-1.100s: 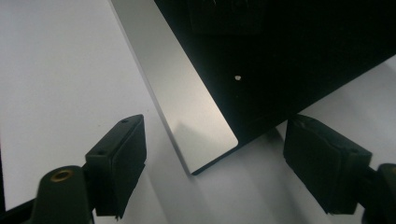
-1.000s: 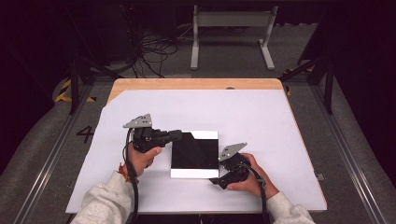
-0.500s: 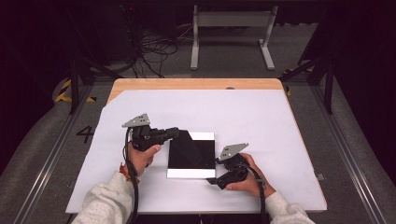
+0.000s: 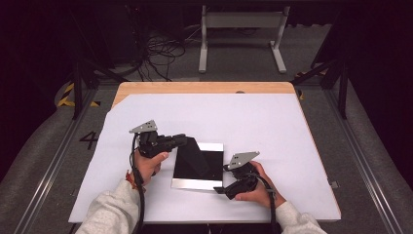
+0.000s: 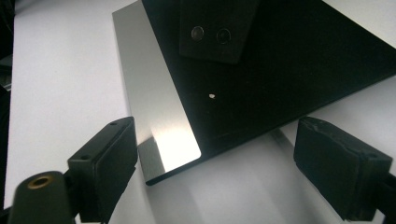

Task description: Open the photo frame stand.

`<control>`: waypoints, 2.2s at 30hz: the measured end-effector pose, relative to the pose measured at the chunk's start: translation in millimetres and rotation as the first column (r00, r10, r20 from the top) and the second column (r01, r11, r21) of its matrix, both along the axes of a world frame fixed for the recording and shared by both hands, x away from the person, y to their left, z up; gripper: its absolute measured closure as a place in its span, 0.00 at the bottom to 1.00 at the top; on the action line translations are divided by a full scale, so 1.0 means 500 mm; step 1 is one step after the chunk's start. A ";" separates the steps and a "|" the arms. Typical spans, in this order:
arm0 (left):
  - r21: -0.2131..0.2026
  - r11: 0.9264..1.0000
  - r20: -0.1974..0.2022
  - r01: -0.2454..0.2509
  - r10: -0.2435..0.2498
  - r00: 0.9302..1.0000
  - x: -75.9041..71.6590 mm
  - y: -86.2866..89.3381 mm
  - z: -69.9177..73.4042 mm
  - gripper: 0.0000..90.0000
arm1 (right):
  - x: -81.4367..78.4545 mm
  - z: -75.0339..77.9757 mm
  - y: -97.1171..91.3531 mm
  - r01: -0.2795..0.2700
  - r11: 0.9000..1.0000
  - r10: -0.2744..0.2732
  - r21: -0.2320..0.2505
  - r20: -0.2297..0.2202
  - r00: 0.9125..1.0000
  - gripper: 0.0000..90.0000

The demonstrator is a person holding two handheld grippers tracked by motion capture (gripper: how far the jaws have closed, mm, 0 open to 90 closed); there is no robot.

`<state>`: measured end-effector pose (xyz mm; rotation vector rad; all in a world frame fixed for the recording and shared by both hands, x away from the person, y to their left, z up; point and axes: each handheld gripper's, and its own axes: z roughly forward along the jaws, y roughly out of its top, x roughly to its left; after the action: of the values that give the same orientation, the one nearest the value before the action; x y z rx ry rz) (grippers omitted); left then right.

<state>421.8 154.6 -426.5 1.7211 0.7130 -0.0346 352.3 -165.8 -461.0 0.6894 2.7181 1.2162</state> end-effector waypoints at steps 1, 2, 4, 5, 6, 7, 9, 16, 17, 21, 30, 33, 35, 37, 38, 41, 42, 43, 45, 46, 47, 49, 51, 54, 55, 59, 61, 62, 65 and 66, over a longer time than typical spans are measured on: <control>-0.008 1.000 -0.003 -0.007 0.007 1.000 -0.002 0.000 0.001 0.86 | -0.002 0.000 0.002 -0.006 1.000 0.006 0.000 0.001 1.000 0.15; -0.013 1.000 0.005 -0.006 0.006 1.000 -0.002 0.001 0.002 0.86 | -0.004 0.000 0.005 -0.010 1.000 0.010 0.001 -0.003 1.000 0.14; -0.045 0.999 -0.004 0.019 -0.019 1.000 -0.002 0.003 0.001 0.82 | -0.009 0.000 0.014 -0.018 1.000 0.018 -0.006 0.005 1.000 0.13; -0.049 0.999 -0.011 0.021 -0.022 1.000 -0.002 0.004 0.000 0.81 | -0.010 -0.001 0.016 -0.023 1.000 0.023 -0.008 0.007 1.000 0.13; -0.044 0.999 -0.016 0.016 -0.017 1.000 -0.002 0.004 -0.002 0.80 | -0.012 0.000 0.018 -0.020 1.000 0.020 -0.010 0.006 1.000 0.13; -0.044 0.999 -0.023 0.014 -0.015 1.000 -0.002 0.004 -0.003 0.77 | -0.013 -0.001 0.019 -0.019 1.000 0.019 -0.013 0.012 1.000 0.13; -0.040 0.999 -0.027 0.008 -0.009 1.000 -0.002 0.003 -0.006 0.71 | -0.015 -0.001 0.021 -0.017 1.000 0.017 0.000 0.001 1.000 0.13; 0.082 0.997 -0.017 0.007 -0.005 1.000 -0.006 -0.009 -0.012 0.67 | -0.023 0.000 0.026 -0.008 1.000 0.008 0.012 0.021 1.000 0.15; 0.082 0.997 -0.017 0.007 -0.005 1.000 -0.006 -0.009 -0.012 0.67 | -0.023 0.000 0.026 -0.008 1.000 0.008 0.012 0.021 1.000 0.15; 0.161 0.987 0.011 0.000 -0.001 1.000 -0.008 -0.015 -0.010 0.63 | -0.022 0.002 0.022 -0.007 0.999 0.006 0.050 0.004 1.000 0.16; 0.215 0.973 0.010 0.084 -0.089 0.996 -0.012 -0.013 -0.008 0.37 | -0.021 0.005 0.018 -0.011 0.995 0.013 0.098 -0.019 1.000 0.16; 0.276 0.955 0.032 0.112 -0.126 0.992 -0.032 -0.002 0.001 0.26 | -0.020 0.005 0.019 -0.013 0.994 0.015 0.105 -0.016 1.000 0.16; 0.306 0.944 0.041 0.120 -0.139 0.989 -0.056 0.013 0.002 0.20 | -0.019 0.003 0.020 -0.013 0.995 0.016 0.102 -0.020 1.000 0.16; 0.319 0.938 0.043 0.137 -0.159 0.986 -0.070 0.025 -0.006 0.18 | -0.020 0.002 0.020 -0.012 0.994 0.015 0.104 -0.022 1.000 0.16; 0.319 0.938 0.043 0.137 -0.159 0.986 -0.070 0.025 -0.006 0.18 | -0.020 0.002 0.020 -0.012 0.994 0.015 0.104 -0.022 1.000 0.16; 0.397 0.905 0.053 0.154 -0.190 0.980 -0.100 0.032 -0.021 0.18 | -0.021 0.005 0.021 -0.016 0.994 0.018 0.109 -0.013 1.000 0.16; 0.449 0.879 0.063 0.158 -0.207 0.976 -0.126 0.028 -0.032 0.17 | -0.022 0.005 0.022 -0.018 0.994 0.020 0.111 -0.014 1.000 0.16; 0.449 0.879 0.063 0.158 -0.207 0.976 -0.126 0.028 -0.032 0.17 | -0.022 0.004 0.022 -0.019 0.994 0.021 0.111 -0.017 1.000 0.16; 0.488 0.857 0.070 0.168 -0.230 0.971 -0.157 0.013 -0.049 0.18 | -0.021 0.003 0.022 -0.022 0.993 0.024 0.112 -0.018 1.000 0.16; 0.500 0.847 0.069 0.179 -0.245 0.967 -0.165 0.005 -0.052 0.18 | -0.021 0.003 0.022 -0.024 0.993 0.026 0.113 -0.020 0.999 0.16; 0.500 0.847 0.069 0.179 -0.245 0.967 -0.165 0.005 -0.052 0.17 | -0.021 0.003 0.022 -0.024 0.993 0.026 0.113 -0.020 0.999 0.16; 0.538 0.827 0.084 0.165 -0.247 0.965 -0.178 -0.011 -0.057 0.17 | -0.021 0.004 0.023 -0.024 0.993 0.026 0.119 -0.016 1.000 0.17; 0.599 0.789 0.128 0.138 -0.265 0.956 -0.192 -0.028 -0.063 0.17 | -0.022 0.005 0.023 -0.026 0.992 0.028 0.127 -0.017 0.999 0.17; 0.637 0.767 0.182 0.080 -0.250 0.951 -0.203 -0.047 -0.075 0.16 | -0.022 0.005 0.024 -0.028 0.991 0.031 0.128 -0.019 0.999 0.17; 0.633 0.770 0.185 0.074 -0.243 0.952 -0.203 -0.052 -0.076 0.16 | -0.022 0.004 0.024 -0.025 0.991 0.029 0.130 -0.024 0.999 0.17; 0.629 0.776 0.213 0.040 -0.221 0.952 -0.202 -0.061 -0.077 0.18 | -0.021 0.004 0.024 -0.020 0.991 0.025 0.134 -0.034 0.999 0.17; 0.626 0.779 0.231 0.020 -0.210 0.950 -0.202 -0.063 -0.077 0.25 | -0.021 0.005 0.024 -0.019 0.990 0.024 0.136 -0.036 0.999 0.17; 0.628 0.778 0.239 0.018 -0.215 0.947 -0.203 -0.063 -0.076 0.26 | -0.021 0.006 0.025 -0.018 0.990 0.023 0.137 -0.034 0.999 0.17; 0.640 0.768 0.263 0.020 -0.243 0.934 -0.207 -0.062 -0.074 0.32 | -0.021 0.009 0.026 -0.016 0.990 0.019 0.137 -0.026 0.999 0.17; 0.640 0.768 0.265 0.024 -0.249 0.932 -0.207 -0.062 -0.073 0.33 | -0.022 0.010 0.026 -0.016 0.990 0.020 0.139 -0.027 0.999 0.17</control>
<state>318.3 123.4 -463.2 2.3484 0.3435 0.4395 341.6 -152.8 -456.2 0.7032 2.6871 1.4215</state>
